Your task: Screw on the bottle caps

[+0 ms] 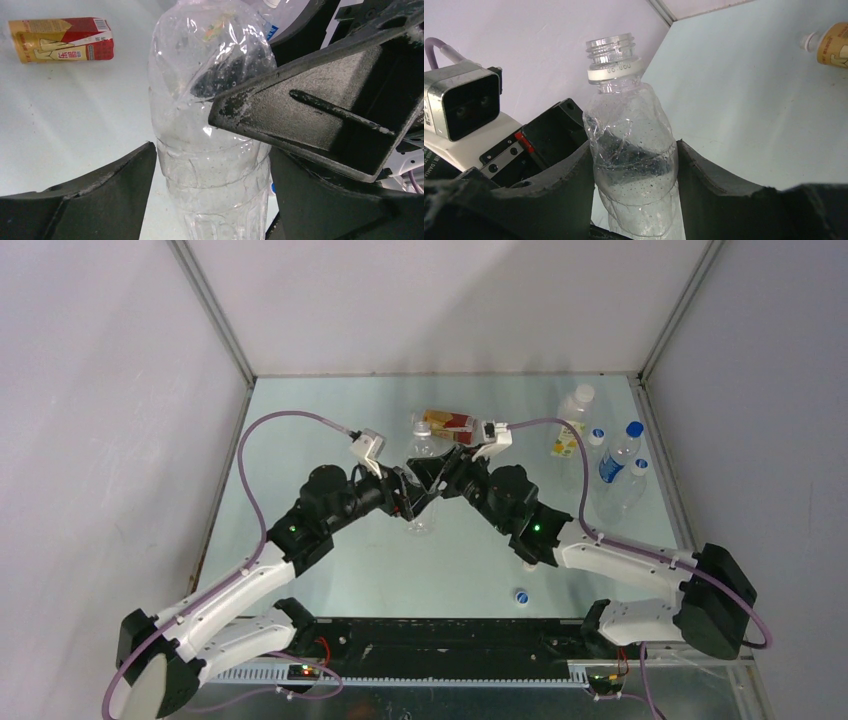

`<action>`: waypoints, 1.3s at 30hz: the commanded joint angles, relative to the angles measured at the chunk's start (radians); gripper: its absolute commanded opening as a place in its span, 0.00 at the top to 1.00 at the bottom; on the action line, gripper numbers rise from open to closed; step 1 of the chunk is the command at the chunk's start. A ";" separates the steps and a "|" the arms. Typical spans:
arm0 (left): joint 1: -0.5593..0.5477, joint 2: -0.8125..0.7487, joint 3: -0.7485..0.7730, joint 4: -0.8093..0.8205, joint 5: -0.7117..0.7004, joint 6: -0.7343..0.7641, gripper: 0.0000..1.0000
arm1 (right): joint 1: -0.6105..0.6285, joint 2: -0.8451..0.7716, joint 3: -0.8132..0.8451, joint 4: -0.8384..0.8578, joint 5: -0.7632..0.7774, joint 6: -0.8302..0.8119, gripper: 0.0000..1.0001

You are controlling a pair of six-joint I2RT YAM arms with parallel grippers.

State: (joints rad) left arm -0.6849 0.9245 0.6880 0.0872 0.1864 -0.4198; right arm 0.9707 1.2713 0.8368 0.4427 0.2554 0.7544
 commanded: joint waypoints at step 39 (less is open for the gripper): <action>-0.025 -0.262 -0.035 -0.227 -0.101 0.587 0.48 | -0.058 -0.421 -0.061 -1.481 0.049 0.122 0.22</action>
State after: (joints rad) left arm -0.7132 0.6868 0.6727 -0.1429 0.0620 0.0982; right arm 0.9142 0.8280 0.7853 -0.8425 0.2642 0.7582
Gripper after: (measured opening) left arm 0.588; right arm 0.786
